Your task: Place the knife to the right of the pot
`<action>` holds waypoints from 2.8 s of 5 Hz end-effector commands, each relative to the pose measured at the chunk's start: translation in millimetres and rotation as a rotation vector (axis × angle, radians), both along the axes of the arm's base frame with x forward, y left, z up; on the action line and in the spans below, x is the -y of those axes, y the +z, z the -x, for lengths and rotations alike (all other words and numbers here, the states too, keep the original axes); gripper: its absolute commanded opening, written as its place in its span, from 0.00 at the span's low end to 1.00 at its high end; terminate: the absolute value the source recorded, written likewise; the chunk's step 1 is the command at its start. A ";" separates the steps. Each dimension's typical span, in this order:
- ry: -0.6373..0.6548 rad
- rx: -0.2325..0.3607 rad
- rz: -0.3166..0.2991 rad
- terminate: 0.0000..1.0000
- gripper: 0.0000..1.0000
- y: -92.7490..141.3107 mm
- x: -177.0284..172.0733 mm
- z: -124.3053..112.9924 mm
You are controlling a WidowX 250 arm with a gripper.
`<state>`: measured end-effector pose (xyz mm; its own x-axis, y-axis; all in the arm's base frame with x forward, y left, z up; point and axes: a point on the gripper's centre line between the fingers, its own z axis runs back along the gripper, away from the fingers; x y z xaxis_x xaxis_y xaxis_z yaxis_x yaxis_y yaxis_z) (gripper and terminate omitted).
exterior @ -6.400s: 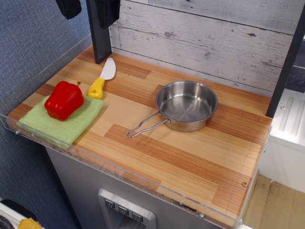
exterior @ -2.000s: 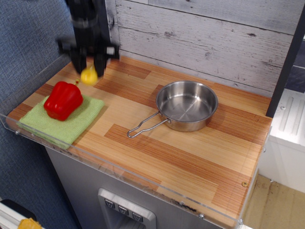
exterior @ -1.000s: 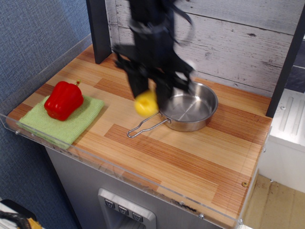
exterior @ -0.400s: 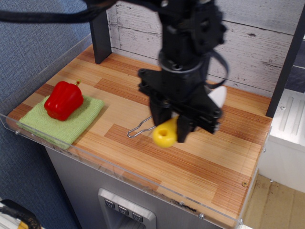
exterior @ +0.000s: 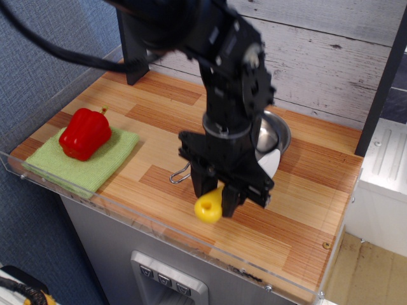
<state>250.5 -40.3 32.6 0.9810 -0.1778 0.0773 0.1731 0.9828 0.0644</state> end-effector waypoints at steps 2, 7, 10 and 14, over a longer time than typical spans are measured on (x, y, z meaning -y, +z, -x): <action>-0.138 0.038 0.062 0.00 0.00 -21.7 11.1 -4.4; 0.348 0.334 -0.028 0.00 1.00 125.7 -73.8 -10.8; 0.321 0.085 0.198 0.00 1.00 149.0 -122.3 -42.2; 0.158 0.093 0.112 0.00 1.00 144.1 -101.8 -41.8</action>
<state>305.5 53.7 165.2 0.9906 -0.0037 0.1366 0.0103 0.9988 -0.0478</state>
